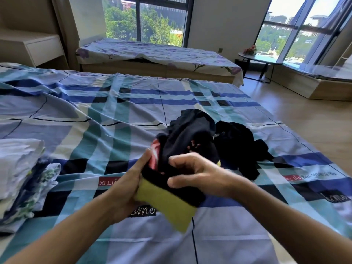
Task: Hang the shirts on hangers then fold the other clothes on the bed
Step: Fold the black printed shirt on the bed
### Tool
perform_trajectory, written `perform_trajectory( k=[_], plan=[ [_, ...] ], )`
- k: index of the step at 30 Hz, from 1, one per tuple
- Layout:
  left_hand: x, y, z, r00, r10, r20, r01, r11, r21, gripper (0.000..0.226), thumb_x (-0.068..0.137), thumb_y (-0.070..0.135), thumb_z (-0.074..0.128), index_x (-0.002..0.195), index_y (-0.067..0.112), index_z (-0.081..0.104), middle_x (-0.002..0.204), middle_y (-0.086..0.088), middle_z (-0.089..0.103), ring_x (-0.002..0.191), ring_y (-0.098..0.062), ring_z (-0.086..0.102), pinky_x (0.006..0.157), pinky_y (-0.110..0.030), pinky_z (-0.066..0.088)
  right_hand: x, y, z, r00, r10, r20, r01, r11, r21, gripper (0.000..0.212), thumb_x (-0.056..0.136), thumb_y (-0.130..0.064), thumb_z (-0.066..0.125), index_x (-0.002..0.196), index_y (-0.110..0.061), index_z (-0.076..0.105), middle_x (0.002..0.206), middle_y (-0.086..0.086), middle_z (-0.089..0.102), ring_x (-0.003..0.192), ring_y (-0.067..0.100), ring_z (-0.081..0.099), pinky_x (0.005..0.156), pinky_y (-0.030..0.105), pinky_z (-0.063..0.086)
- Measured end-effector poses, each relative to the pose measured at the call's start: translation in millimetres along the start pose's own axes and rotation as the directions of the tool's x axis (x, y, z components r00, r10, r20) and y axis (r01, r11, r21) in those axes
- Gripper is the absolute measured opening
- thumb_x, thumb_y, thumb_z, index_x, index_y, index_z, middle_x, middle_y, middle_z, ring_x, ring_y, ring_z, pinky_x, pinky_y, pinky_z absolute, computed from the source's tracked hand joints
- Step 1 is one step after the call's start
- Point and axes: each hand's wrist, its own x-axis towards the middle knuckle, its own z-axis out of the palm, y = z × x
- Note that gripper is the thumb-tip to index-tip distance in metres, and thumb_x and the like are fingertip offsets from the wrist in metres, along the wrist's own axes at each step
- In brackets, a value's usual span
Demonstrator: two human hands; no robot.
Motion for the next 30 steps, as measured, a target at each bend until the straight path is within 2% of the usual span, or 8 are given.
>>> perform_trajectory(
  k=[2, 6, 9, 11, 14, 18, 23, 30],
  plan=[
    [-2.0, 0.5, -0.4, 0.997, 0.063, 0.041, -0.06, 0.995, -0.078, 0.072, 0.074, 0.05, 0.08, 0.128, 0.004, 0.064, 0.114, -0.024, 0.07, 0.095, -0.031, 0.066, 0.075, -0.036, 0.057, 0.1, -10.4, 17.1, 0.991, -0.005, 0.133, 0.012, 0.999, -0.052, 0.03, 0.093, -0.002, 0.068, 0.076, 0.007, 0.044, 0.07, 0.015, 0.038, 0.063, 0.018, 0.038, 0.054, 0.035, 0.035],
    [-2.1, 7.5, -12.4, 0.931, 0.347, -0.115, -0.297, 0.901, 0.317, 0.06, 0.06, 0.006, 0.064, 0.117, 0.02, 0.07, 0.097, -0.009, 0.077, 0.079, -0.013, 0.07, 0.063, -0.016, 0.054, -1.3, -24.5, 15.8, 0.984, -0.024, 0.176, 0.026, 1.0, -0.011, 0.008, 0.093, -0.001, 0.067, 0.095, 0.006, 0.064, 0.084, 0.017, 0.064, 0.079, 0.019, 0.057, 0.073, 0.038, 0.051],
    [-16.0, 15.6, -24.1, 0.909, 0.402, -0.112, -0.3, 0.816, 0.495, 0.045, 0.072, -0.007, 0.055, 0.091, 0.026, 0.079, 0.083, -0.009, 0.075, 0.072, -0.023, 0.061, 0.056, -0.019, 0.051, 2.2, -15.3, -11.5, 0.985, -0.019, -0.171, 0.032, 0.997, 0.074, 0.003, 0.092, -0.002, 0.068, 0.096, -0.003, 0.069, 0.085, 0.009, 0.069, 0.081, 0.014, 0.062, 0.076, 0.023, 0.051],
    [-27.8, 26.3, -30.4, 0.871, 0.475, -0.128, -0.296, 0.714, 0.635, 0.039, 0.074, -0.006, 0.053, 0.079, 0.024, 0.077, 0.068, -0.004, 0.069, 0.064, -0.016, 0.057, 0.057, -0.023, 0.046, 8.0, 12.6, -35.4, 0.891, -0.045, -0.451, -0.05, 0.979, -0.196, 0.009, 0.087, -0.015, 0.076, 0.093, -0.013, 0.07, 0.086, -0.004, 0.069, 0.079, 0.009, 0.062, 0.077, 0.025, 0.05],
    [-36.9, 37.5, -42.5, 0.823, 0.546, -0.158, -0.214, 0.555, 0.803, 0.018, 0.072, 0.021, 0.059, 0.071, 0.027, 0.076, 0.066, 0.002, 0.072, 0.058, -0.01, 0.063, 0.06, -0.028, 0.05, 12.2, 67.5, -74.1, 0.795, 0.049, -0.605, -0.499, 0.619, -0.606, 0.053, 0.077, -0.034, 0.079, 0.126, -0.029, 0.06, 0.132, 0.002, 0.05, 0.129, 0.021, 0.048, 0.109, 0.041, 0.039],
    [-30.8, 27.5, -58.2, 0.826, 0.505, -0.249, 0.025, 0.408, 0.913, 0.024, 0.064, 0.057, 0.064, 0.076, 0.037, 0.073, 0.071, 0.009, 0.071, 0.073, -0.013, 0.068, 0.075, -0.037, 0.056, 5.6, 120.7, -120.2, 0.617, 0.261, -0.742, -0.782, 0.309, -0.542, 0.088, 0.076, -0.034, 0.082, 0.149, -0.041, 0.035, 0.164, 0.011, -0.01, 0.153, 0.037, -0.012, 0.114, 0.07, 0.014],
    [-17.5, 1.6, -52.4, 0.875, 0.448, -0.183, 0.156, 0.096, 0.983, 0.034, 0.075, 0.067, 0.068, 0.095, 0.039, 0.06, 0.096, 0.016, 0.058, 0.089, -0.007, 0.058, 0.074, -0.03, 0.046, -17.1, 143.2, -146.7, 0.525, 0.23, -0.82, -0.842, 0.284, -0.459, 0.059, 0.087, -0.011, 0.066, 0.139, -0.034, 0.052, 0.134, 0.012, 0.038, 0.122, 0.035, 0.051, 0.091, 0.046, 0.05],
    [-0.6, 20.3, -67.1, 0.718, 0.675, -0.171, 0.178, 0.059, 0.982, 0.038, 0.067, 0.036, 0.085, 0.095, 0.029, 0.06, 0.097, 0.001, 0.058, 0.089, -0.027, 0.063, 0.074, -0.041, 0.053, -43.7, 143.8, -169.8, 0.292, 0.032, -0.956, -0.955, -0.042, -0.293, 0.039, 0.086, -0.019, 0.059, 0.125, -0.024, 0.062, 0.136, 0.015, 0.04, 0.13, 0.038, 0.037, 0.11, 0.06, 0.03]
  ],
)
